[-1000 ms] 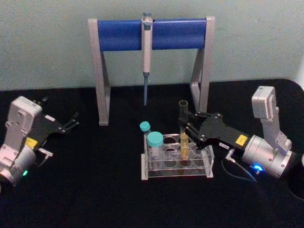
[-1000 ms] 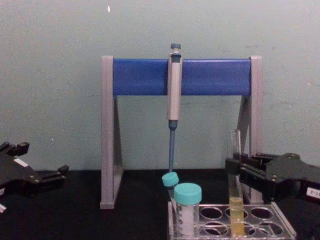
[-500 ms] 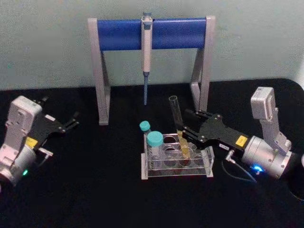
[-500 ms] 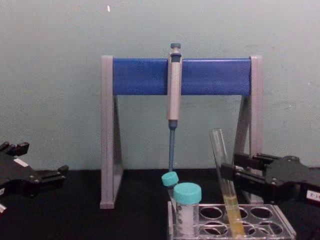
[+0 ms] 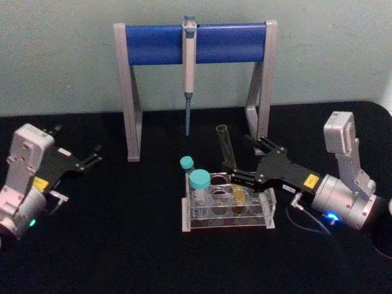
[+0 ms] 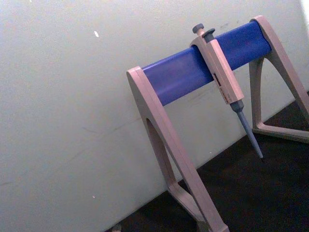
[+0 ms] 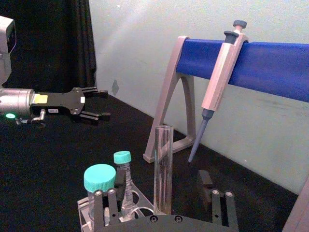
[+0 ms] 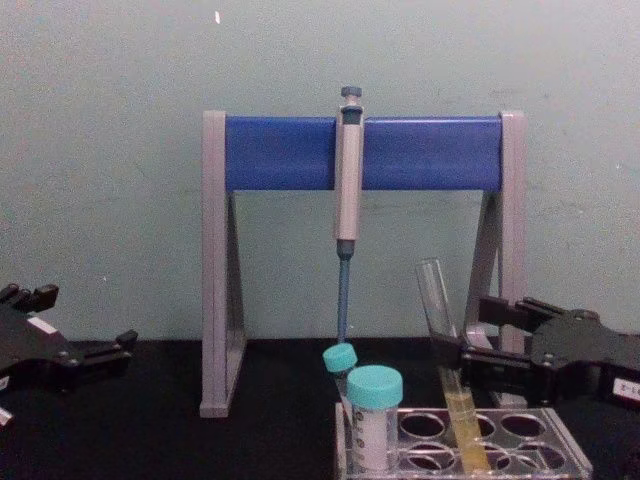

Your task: Pick up the test tube from the test tube rack, shake it, then place it back into the test tube rack.

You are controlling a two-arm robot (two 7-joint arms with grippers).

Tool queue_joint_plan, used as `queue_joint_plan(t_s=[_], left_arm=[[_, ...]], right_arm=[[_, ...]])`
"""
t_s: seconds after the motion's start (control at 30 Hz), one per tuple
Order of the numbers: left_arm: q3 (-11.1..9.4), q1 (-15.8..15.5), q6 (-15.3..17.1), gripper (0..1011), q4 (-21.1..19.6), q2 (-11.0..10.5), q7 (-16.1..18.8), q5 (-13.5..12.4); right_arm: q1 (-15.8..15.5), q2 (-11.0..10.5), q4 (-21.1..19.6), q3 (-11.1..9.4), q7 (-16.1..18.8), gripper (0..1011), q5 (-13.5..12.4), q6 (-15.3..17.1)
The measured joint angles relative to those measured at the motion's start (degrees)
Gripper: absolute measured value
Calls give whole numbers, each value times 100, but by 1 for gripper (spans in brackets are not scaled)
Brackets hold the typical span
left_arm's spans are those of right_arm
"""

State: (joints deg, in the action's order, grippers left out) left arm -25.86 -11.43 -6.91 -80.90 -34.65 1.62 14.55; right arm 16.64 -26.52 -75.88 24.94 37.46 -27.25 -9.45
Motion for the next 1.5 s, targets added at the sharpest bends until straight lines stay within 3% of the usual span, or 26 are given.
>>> queue_joint_plan(t_s=[0.1,0.3,0.47,0.6,0.7,0.73,0.83,0.87,0.93,0.97,1.03,1.13,1.27,1.5], left_arm=[[0,0,0,1001,0,0,0,0],[0,0,0,1001,0,0,0,0],[0,0,0,1001,0,0,0,0],[0,0,0,1002,0,0,0,0],[0,0,0,1001,0,0,0,0],[0,0,0,1002,0,0,0,0],[0,0,0,1001,0,0,0,0],[0,0,0,1001,0,0,0,0],[0,0,0,1002,0,0,0,0],[0,0,0,1002,0,0,0,0],[0,0,0,1001,0,0,0,0],[0,0,0,1001,0,0,0,0],[0,0,0,1001,0,0,0,0],[0,0,0,1001,0,0,0,0]], right_arm=[[1,0,-2,0,0,1000,-1,-1],[0,0,-3,0,2,1000,-4,-11],[-36,-14,-76,-25,56,1000,-10,-178],[-164,20,-241,-168,-105,1000,-31,-419],[-322,117,-406,-370,-496,1000,49,-666],[-418,199,-498,-503,-820,1000,161,-784],[-541,312,-615,-671,-1306,1000,382,-895],[-614,382,-683,-768,-1656,1000,578,-926],[-677,443,-735,-852,-1968,1000,771,-931],[-737,501,-768,-926,-2271,1000,961,-889],[-783,551,-780,-977,-2519,1000,1132,-797],[-851,648,-763,-1048,-3029,1000,1521,-422],[-890,721,-678,-1078,-3313,1000,1768,-52],[-891,794,-433,-1105,-3457,1000,2000,524]])
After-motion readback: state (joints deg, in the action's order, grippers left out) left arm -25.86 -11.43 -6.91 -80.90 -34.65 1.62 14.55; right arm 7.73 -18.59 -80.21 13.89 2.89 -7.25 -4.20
